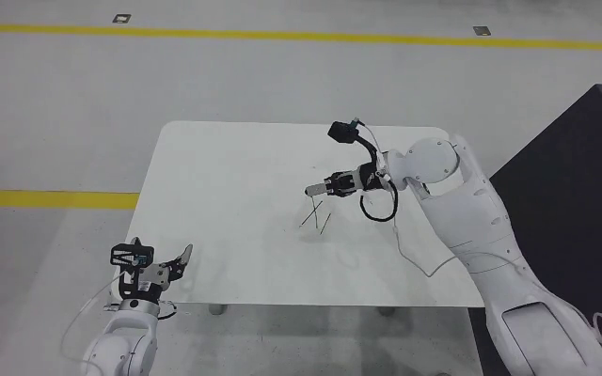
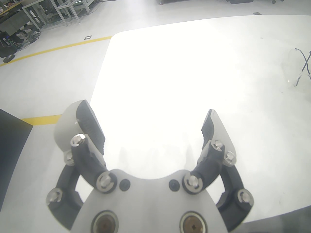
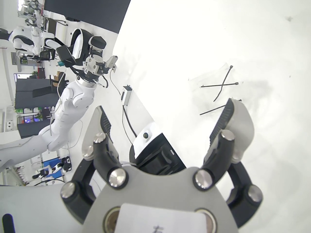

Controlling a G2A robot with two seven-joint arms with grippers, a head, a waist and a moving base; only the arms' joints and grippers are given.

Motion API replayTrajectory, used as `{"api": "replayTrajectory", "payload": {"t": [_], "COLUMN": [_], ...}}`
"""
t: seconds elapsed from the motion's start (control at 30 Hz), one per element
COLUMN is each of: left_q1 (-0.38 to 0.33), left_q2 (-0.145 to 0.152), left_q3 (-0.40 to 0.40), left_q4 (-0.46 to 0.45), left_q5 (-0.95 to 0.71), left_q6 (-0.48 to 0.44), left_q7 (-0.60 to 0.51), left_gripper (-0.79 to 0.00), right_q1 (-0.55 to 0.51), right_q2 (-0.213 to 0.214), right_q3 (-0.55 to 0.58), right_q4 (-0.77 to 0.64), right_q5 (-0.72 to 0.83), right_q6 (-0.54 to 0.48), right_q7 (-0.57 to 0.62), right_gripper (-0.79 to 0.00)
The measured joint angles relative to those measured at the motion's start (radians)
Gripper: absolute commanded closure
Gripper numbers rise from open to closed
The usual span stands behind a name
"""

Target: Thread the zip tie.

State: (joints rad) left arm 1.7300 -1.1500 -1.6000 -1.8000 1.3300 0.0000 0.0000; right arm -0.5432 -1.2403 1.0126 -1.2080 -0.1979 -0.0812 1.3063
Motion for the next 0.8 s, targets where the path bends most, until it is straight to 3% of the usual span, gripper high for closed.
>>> {"api": "replayTrajectory", "payload": {"t": [0.4,0.5,0.63,0.8], "left_q1": [0.0,0.0,0.0,0.0], "left_q2": [0.0,0.0,0.0,0.0], "left_q3": [0.0,0.0,0.0,0.0], "left_q4": [0.0,0.0,0.0,0.0], "left_q5": [0.0,0.0,0.0,0.0], "left_q6": [0.0,0.0,0.0,0.0], "left_q7": [0.0,0.0,0.0,0.0], "left_gripper": [-0.785,-0.785,-0.785,-0.785], "right_q1": [0.005,0.029,0.149,0.245], "right_q2": [-0.001,-0.012,-0.07,-0.146], "right_q3": [-0.006,-0.068,-0.217,-0.354], "right_q4": [0.012,0.017,0.128,0.287], "right_q5": [0.001,-0.033,-0.125,-0.036], "right_q6": [0.001,0.05,0.269,0.344], "right_q7": [0.004,0.052,0.08,0.148], "right_gripper": [-0.785,-0.785,-0.785,-0.785]}}
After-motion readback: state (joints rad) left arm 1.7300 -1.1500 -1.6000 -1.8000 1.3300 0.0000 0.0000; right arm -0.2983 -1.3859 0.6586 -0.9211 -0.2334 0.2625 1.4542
